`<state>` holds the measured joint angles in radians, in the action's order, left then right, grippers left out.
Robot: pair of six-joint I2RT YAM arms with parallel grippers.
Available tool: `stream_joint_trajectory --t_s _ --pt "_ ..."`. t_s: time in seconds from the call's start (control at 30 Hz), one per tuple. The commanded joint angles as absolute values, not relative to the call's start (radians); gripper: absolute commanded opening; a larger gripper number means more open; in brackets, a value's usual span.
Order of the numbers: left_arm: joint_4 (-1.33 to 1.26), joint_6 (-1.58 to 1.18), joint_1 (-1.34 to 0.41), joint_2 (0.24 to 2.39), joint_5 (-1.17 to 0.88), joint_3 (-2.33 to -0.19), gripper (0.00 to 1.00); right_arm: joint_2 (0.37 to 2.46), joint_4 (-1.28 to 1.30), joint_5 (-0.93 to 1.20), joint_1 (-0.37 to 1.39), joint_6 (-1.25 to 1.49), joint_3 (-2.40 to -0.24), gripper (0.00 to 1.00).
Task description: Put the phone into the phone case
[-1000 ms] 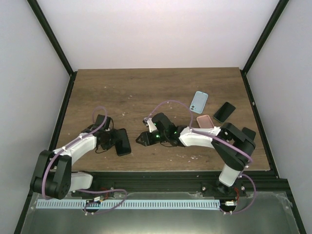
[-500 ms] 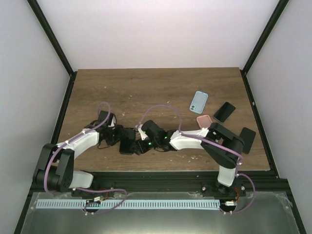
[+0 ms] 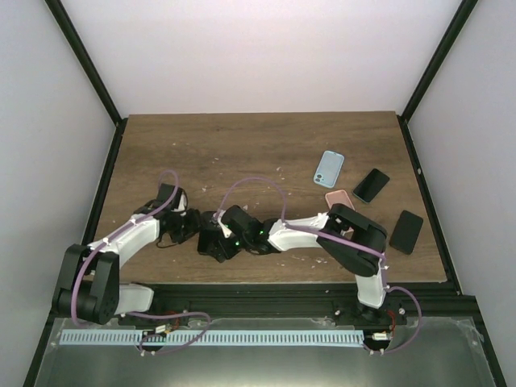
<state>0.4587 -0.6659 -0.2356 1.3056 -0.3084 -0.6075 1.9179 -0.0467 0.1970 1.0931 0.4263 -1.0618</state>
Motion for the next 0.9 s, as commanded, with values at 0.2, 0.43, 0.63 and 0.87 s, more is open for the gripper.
stream_joint_trajectory --t_s 0.2,0.43,0.63,0.87 --pt "0.437 -0.654 -0.233 1.306 -0.380 -0.581 0.60 1.953 0.090 0.013 1.145 0.334 -1.133 0.88" --pt "0.445 -0.643 -0.232 1.321 -0.362 -0.583 0.60 1.979 0.141 -0.080 1.167 0.327 -1.169 0.88" --pt "0.443 -0.640 -0.229 1.317 -0.356 -0.574 0.60 1.985 0.150 -0.138 1.167 0.312 -1.176 0.74" --pt "0.440 -0.635 -0.230 1.321 -0.350 -0.570 0.57 1.967 0.111 -0.136 1.167 0.322 -1.142 0.56"
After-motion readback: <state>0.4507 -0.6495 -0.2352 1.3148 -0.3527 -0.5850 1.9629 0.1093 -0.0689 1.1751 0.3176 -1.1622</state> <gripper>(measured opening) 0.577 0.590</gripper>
